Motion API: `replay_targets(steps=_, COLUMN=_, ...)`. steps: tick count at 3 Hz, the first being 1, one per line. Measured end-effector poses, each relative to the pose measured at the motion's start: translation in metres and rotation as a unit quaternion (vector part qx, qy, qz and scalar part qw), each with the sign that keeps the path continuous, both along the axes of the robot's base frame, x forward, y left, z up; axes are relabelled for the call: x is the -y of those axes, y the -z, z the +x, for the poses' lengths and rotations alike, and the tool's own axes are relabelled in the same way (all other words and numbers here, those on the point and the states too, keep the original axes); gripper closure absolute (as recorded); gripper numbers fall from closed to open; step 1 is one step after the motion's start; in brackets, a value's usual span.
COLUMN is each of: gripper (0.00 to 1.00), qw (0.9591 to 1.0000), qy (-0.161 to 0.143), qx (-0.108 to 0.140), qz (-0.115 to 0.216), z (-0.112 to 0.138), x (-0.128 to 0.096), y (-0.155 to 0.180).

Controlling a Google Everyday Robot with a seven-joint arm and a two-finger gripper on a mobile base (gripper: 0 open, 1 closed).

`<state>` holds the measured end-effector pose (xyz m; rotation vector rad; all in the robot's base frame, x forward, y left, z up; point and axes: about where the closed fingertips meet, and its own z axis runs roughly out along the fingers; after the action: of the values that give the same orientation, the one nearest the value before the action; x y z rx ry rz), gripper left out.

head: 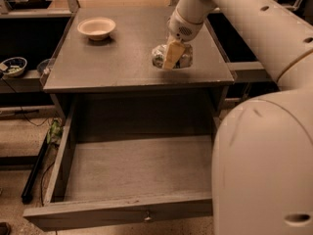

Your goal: Pick 7up can from top drawer and place on counter

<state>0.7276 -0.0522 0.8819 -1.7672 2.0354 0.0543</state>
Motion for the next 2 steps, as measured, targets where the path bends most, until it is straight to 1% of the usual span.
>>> replay_targets(steps=1, gripper=1.0, qw=1.0, qy=-0.001, qx=0.002, qz=0.0, z=0.0174, x=-0.0028, y=0.001)
replay_targets(steps=2, gripper=1.0, qw=1.0, qy=-0.004, qx=-0.002, qz=0.002, z=0.0273, x=-0.0055, y=0.0042)
